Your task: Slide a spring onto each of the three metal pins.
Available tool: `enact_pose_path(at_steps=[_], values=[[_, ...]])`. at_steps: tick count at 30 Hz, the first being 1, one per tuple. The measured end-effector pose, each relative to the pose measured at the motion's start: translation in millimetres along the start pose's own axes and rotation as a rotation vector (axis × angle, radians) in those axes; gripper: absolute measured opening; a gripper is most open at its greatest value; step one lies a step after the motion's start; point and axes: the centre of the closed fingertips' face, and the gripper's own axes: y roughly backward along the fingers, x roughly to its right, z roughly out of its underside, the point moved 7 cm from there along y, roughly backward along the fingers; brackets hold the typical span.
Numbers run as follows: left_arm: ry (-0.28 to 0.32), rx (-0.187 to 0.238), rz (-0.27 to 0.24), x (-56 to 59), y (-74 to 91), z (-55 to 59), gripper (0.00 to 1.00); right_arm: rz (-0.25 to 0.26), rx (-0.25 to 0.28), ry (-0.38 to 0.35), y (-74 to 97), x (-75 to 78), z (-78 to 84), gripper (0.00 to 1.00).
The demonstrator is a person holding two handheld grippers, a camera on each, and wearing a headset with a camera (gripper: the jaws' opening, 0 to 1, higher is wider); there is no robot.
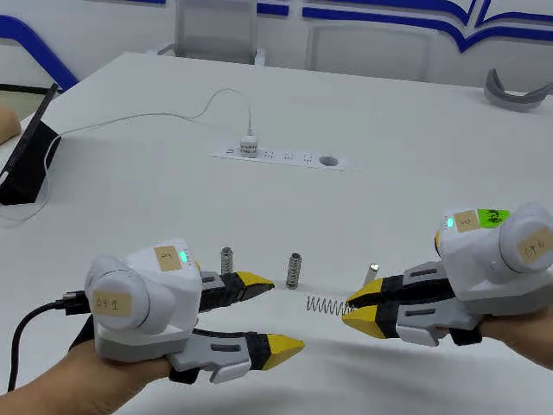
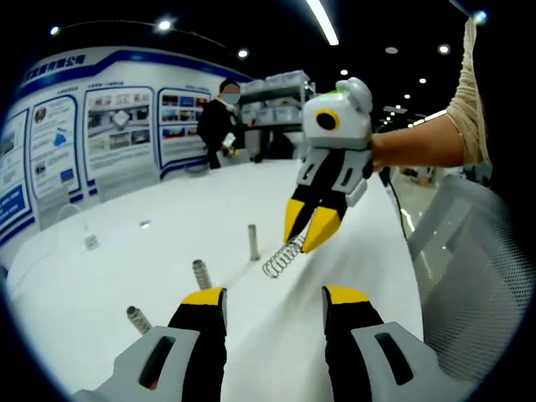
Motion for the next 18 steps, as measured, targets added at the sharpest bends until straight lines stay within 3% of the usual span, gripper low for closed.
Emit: enact_pose_path(at_steps=[9, 18], values=[[-0.033, 0.015, 0.02, 4.3, -4.2, -6.7, 0.37, -0.049, -0.003, 0.051, -2.0, -7.5, -14.3, 0.11], [-0.069, 0.018, 0.03, 8.8, -5.1, -9.2, 0.27, -0.087, -0.016, 0.082, -2.0, -12.2, -18.5, 0.11]])
